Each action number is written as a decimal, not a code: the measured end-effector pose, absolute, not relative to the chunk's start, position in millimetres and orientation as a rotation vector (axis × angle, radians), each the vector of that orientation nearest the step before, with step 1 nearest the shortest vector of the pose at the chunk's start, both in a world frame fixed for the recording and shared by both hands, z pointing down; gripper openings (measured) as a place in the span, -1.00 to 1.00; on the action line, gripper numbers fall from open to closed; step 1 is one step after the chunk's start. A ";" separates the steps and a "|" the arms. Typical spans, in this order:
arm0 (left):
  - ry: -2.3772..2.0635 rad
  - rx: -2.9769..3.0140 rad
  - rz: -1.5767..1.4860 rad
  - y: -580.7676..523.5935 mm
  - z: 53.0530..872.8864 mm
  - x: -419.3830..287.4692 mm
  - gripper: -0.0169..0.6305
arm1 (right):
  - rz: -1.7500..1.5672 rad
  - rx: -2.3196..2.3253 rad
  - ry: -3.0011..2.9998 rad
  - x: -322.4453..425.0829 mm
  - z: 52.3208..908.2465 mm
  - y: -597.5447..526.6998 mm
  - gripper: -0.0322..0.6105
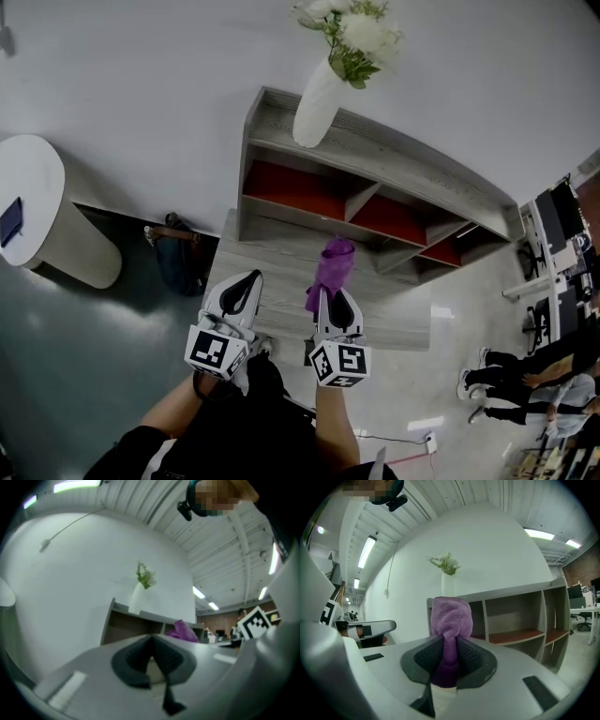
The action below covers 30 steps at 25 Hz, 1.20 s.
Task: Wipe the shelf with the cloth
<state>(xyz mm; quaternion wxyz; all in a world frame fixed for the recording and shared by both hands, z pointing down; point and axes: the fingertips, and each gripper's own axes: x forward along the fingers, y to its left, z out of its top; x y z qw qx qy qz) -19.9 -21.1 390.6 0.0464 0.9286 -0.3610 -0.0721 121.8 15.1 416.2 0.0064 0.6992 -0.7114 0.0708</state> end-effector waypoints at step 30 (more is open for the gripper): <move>-1.046 2.826 -0.082 -179.0 410.7 68.3 -0.94 | 0.450 2.150 -1.933 223.4 485.6 -200.1 -0.68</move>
